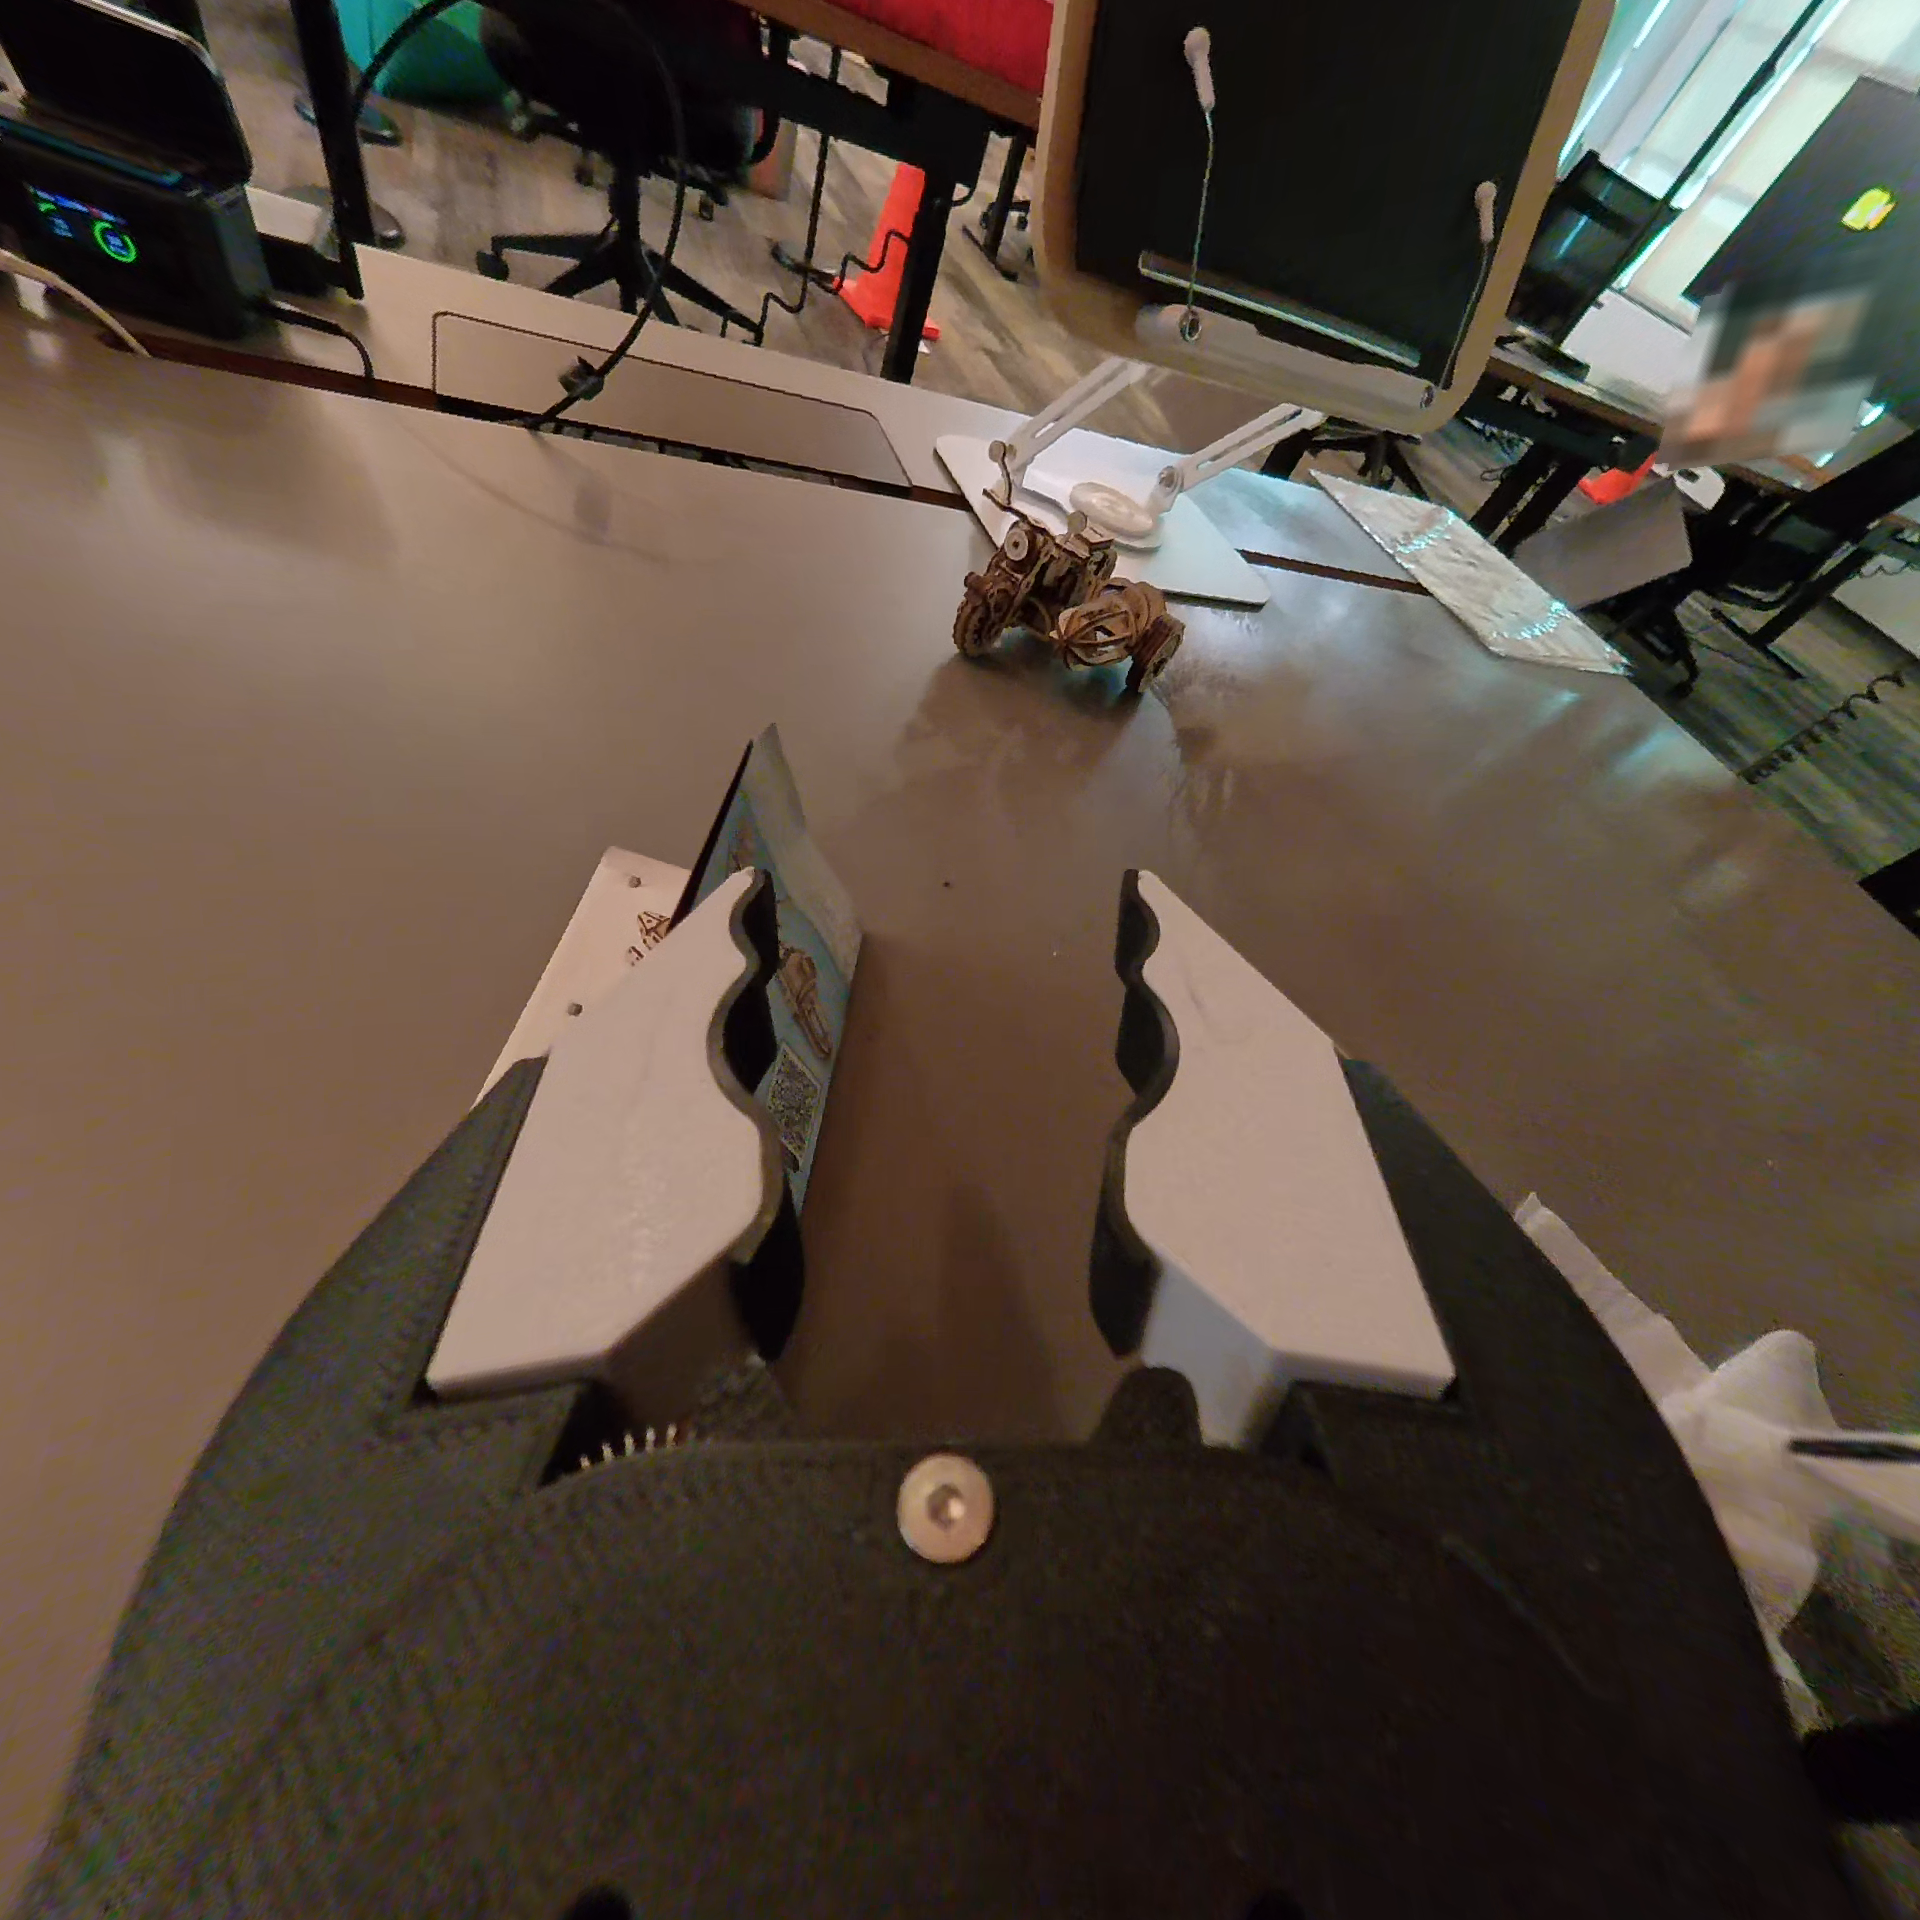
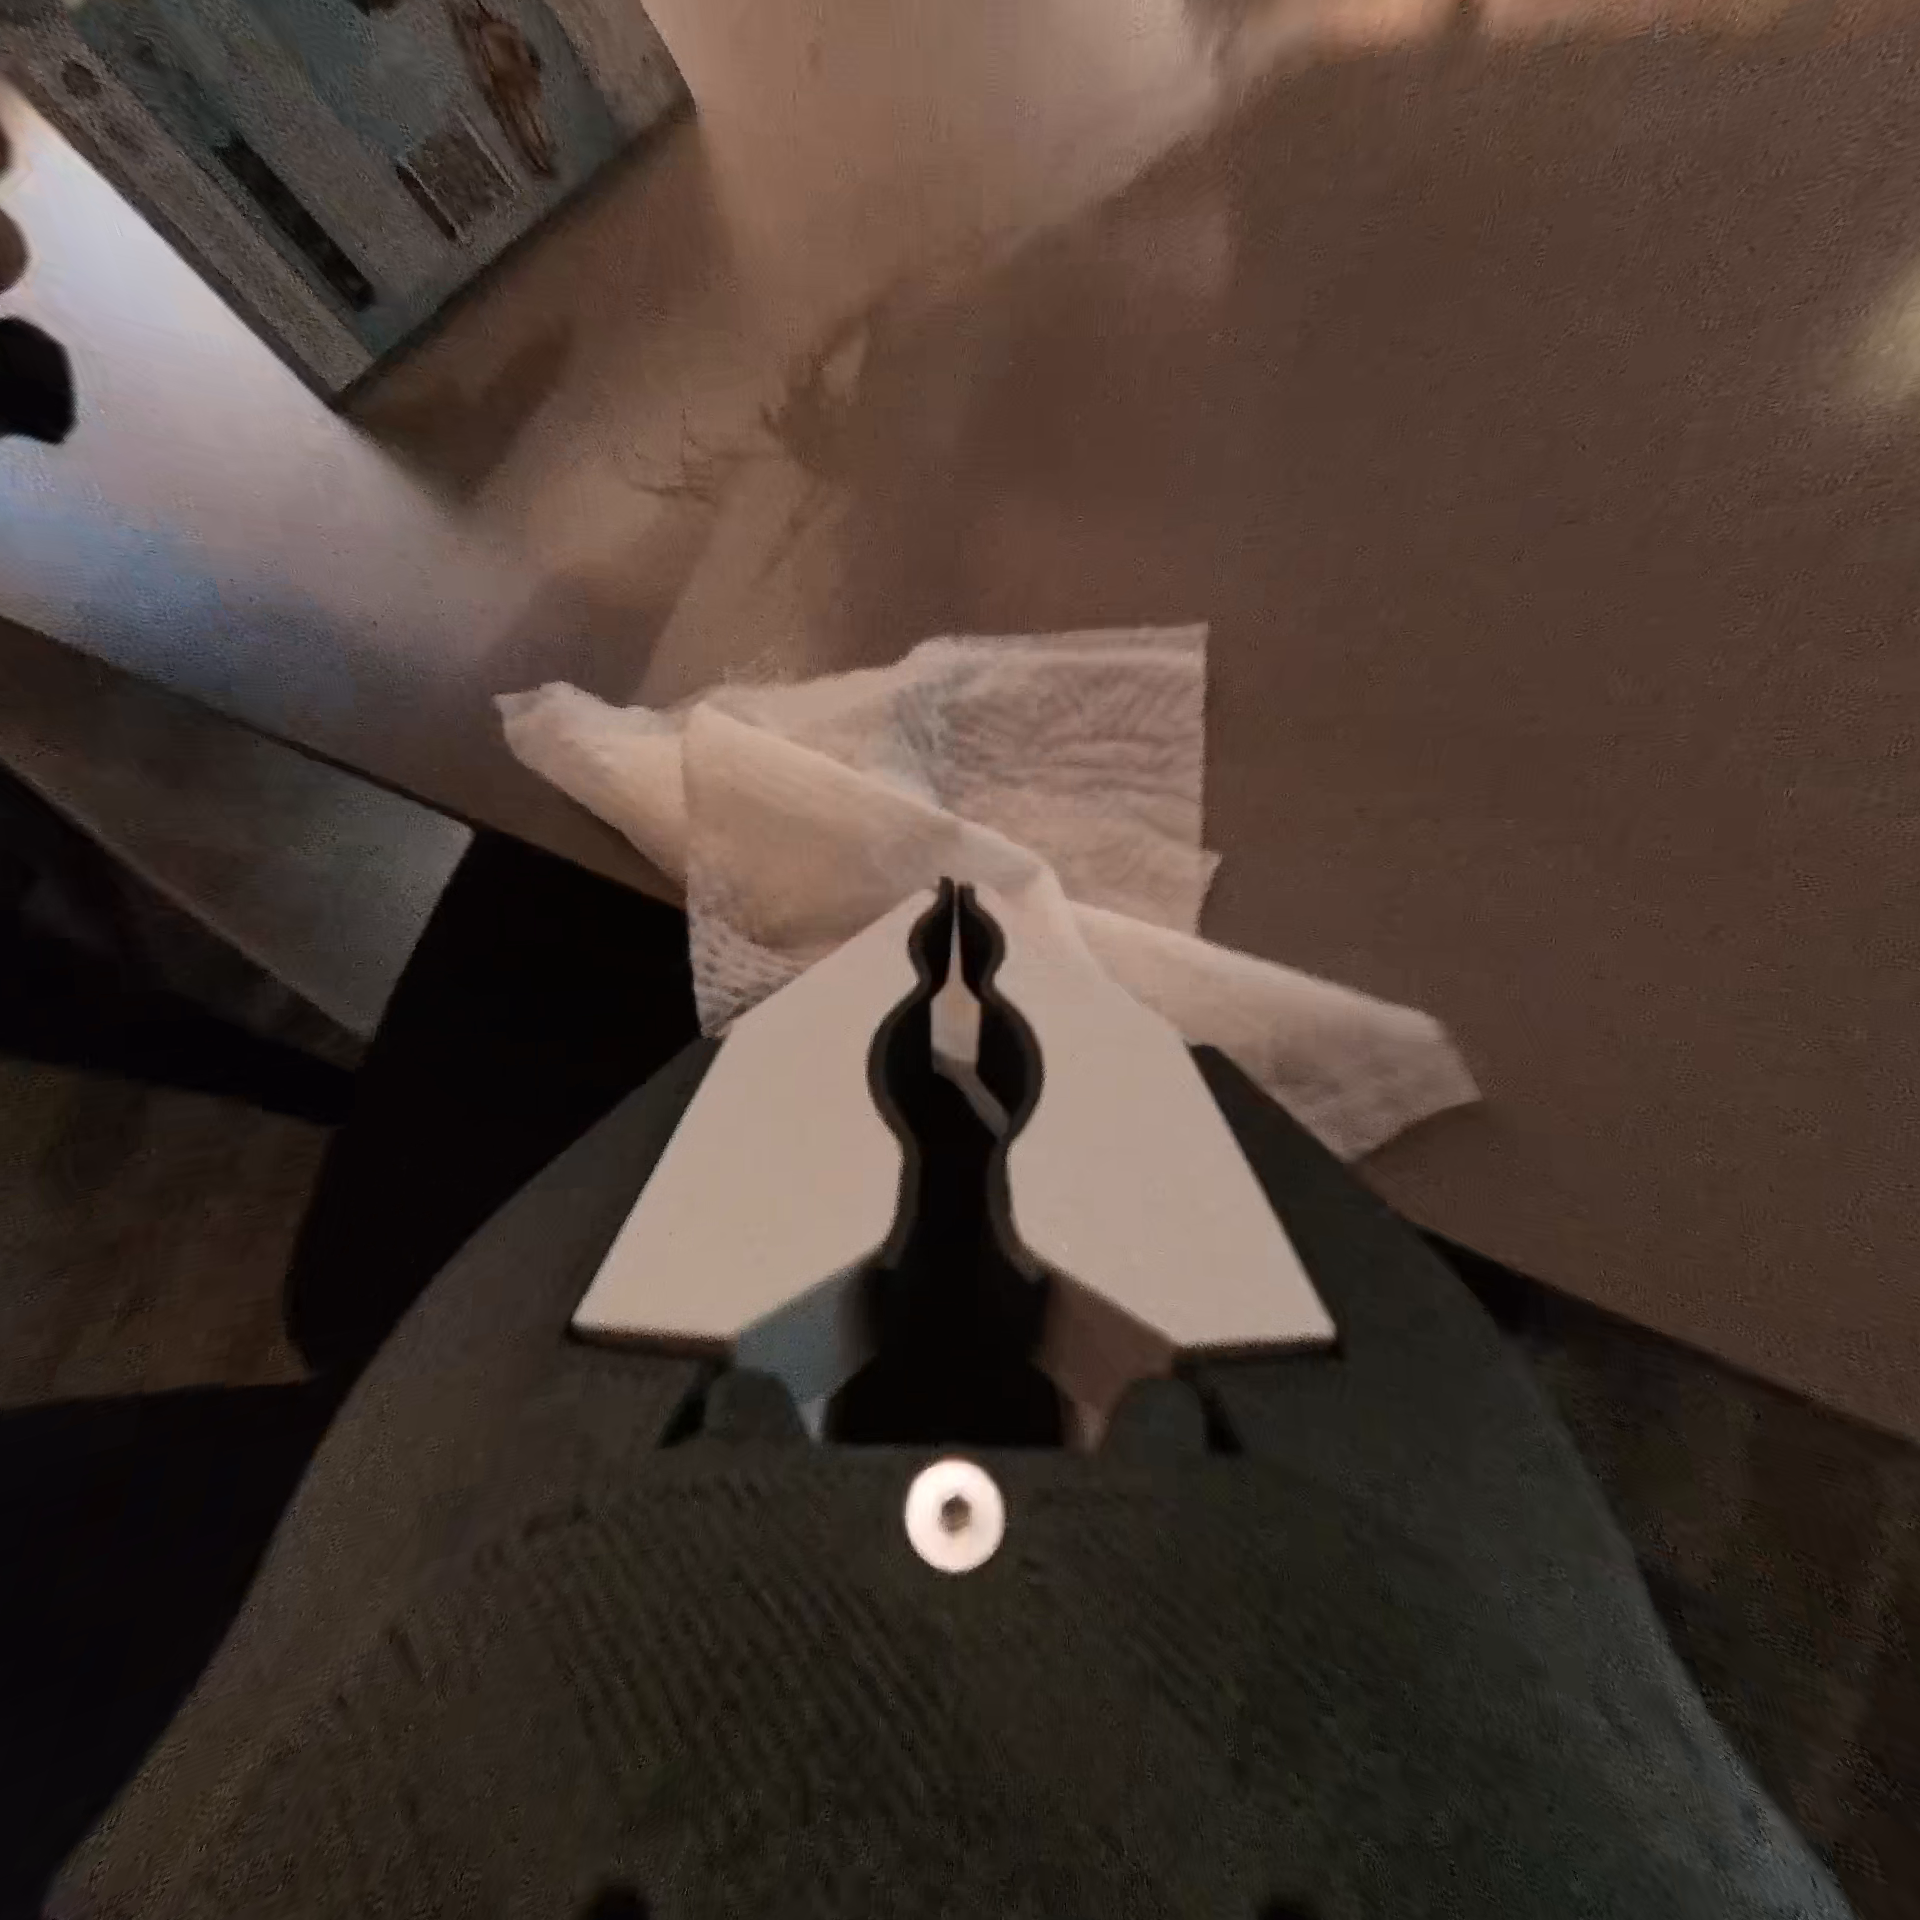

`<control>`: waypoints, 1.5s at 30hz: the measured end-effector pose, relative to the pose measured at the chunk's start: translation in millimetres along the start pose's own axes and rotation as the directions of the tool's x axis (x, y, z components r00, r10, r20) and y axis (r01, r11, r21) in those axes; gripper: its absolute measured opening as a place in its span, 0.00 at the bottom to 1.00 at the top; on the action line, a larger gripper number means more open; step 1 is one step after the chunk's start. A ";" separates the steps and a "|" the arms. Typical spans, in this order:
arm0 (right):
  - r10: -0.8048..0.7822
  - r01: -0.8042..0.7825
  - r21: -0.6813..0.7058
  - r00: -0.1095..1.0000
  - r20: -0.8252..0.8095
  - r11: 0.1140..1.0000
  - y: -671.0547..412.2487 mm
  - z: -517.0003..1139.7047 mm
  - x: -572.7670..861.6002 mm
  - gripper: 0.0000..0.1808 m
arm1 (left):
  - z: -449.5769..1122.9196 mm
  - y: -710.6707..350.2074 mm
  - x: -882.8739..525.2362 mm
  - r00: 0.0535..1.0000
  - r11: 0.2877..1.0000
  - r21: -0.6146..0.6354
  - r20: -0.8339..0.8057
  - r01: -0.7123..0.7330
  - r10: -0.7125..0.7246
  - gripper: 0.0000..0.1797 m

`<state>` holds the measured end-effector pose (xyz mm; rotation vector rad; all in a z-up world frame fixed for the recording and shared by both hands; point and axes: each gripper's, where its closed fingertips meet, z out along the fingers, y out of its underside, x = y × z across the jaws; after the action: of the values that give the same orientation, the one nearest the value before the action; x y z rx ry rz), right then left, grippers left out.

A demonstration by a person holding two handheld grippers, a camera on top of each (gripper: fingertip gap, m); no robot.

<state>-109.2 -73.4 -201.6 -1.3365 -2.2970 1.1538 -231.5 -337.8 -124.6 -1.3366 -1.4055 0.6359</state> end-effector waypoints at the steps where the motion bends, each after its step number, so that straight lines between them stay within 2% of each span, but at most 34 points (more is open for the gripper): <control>1: -0.022 0.022 0.018 1.000 -0.015 1.000 -5.3 -8.2 2.6 0.03 | 0.1 0.1 0.3 1.000 1.000 -0.001 0.000 -0.002 0.002 0.34; 3: 0.028 -0.027 0.027 0.999 -0.044 0.999 -4.7 -21.4 8.2 0.10 | 0.8 0.5 0.3 1.000 1.000 -0.004 0.003 -0.003 0.003 0.34; 7: 0.160 -0.175 -0.075 0.971 -0.175 0.982 40.0 -22.9 25.6 0.32 | 2.0 1.1 -0.3 1.000 1.000 -0.009 0.006 0.000 0.000 0.34; 12: 0.093 -0.113 -0.085 0.972 -0.215 0.990 42.7 -7.0 39.7 0.41 | 1.1 0.2 -0.5 1.000 1.000 -0.003 -0.002 0.008 -0.008 0.34; 13: 0.071 -0.089 -0.080 0.976 -0.207 0.993 40.2 -3.7 39.1 0.39 | 1.2 0.3 -0.6 1.000 1.000 -0.005 -0.004 0.010 -0.010 0.34; 14: 0.041 -0.059 -0.084 0.980 -0.196 0.995 38.4 -0.7 37.0 0.32 | 1.5 0.6 -0.8 1.000 1.000 -0.007 -0.003 0.009 -0.009 0.34; 15: 0.007 -0.024 -0.096 0.985 -0.175 0.995 37.6 2.2 32.3 0.22 | 1.7 0.7 -0.8 1.000 1.000 -0.007 -0.001 0.008 -0.008 0.34; 16: -0.016 0.000 -0.108 0.990 -0.143 0.994 36.7 5.0 25.7 0.06 | 2.0 0.8 -0.8 1.000 1.000 -0.008 -0.002 0.008 -0.008 0.34; 18: -0.017 0.001 -0.114 0.990 -0.142 0.994 29.5 7.0 25.1 0.05 | 2.4 1.0 -1.3 1.000 1.000 -0.010 -0.001 0.010 -0.010 0.34; 21: -0.005 0.001 -0.023 0.981 -0.193 1.000 -6.1 0.8 42.5 0.03 | 1.9 0.3 -1.7 1.000 1.000 -0.007 -0.005 0.015 -0.015 0.34; 23: -0.073 0.078 0.009 0.967 -0.243 0.997 -33.0 -3.5 56.9 0.02 | 1.7 0.0 -1.9 1.000 1.000 -0.006 -0.009 0.019 -0.019 0.34; 25: -0.222 0.235 0.012 0.932 -0.288 0.972 -59.0 -6.2 63.4 0.02 | 1.7 -0.3 -2.1 1.000 1.000 -0.005 -0.009 0.021 -0.021 0.34; 27: -0.433 0.453 -0.017 0.839 -0.329 0.891 -80.4 -5.9 59.0 0.02 | 1.9 -0.1 -2.1 1.000 1.000 -0.007 -0.009 0.021 -0.021 0.34; 30: -0.703 0.713 -0.089 0.647 -0.295 0.695 -84.9 7.6 29.6 0.02 | 2.5 0.5 -1.9 1.000 1.000 -0.011 -0.006 0.015 -0.015 0.34; 32: -0.789 0.792 -0.083 0.583 -0.194 0.605 -70.8 22.6 0.8 0.01 | 2.6 0.9 -1.8 1.000 1.000 -0.013 -0.004 0.012 -0.012 0.34; 35: -0.830 0.827 -0.069 0.556 -0.045 0.558 -44.9 45.8 -29.5 0.02 | 2.3 0.8 -1.8 1.000 1.000 -0.012 -0.004 0.012 -0.012 0.34; 38: -0.759 0.759 -0.150 0.647 0.068 0.633 -16.9 69.4 -34.0 0.02 | 1.9 0.5 -1.8 1.000 1.000 -0.010 -0.005 0.013 -0.013 0.34; 41: -0.611 0.619 -0.156 0.785 0.099 0.770 -17.7 72.3 -31.7 0.03 | 1.7 0.4 -2.0 1.000 1.000 -0.010 -0.006 0.013 -0.013 0.34; 42: -0.543 0.556 -0.160 0.831 0.121 0.816 -18.9 69.6 -31.7 0.05 | 1.8 0.4 -2.1 1.000 1.000 -0.010 -0.007 0.014 -0.014 0.34; 45: -0.370 0.400 -0.146 0.909 0.193 0.905 -26.0 55.8 -31.8 0.19 | 1.9 -0.1 -2.8 1.000 1.000 -0.009 -0.009 0.021 -0.021 0.34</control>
<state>-138.8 -134.8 -213.8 -0.7986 -2.6792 0.9665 -233.7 -339.9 -126.0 -1.3283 -1.4152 0.6095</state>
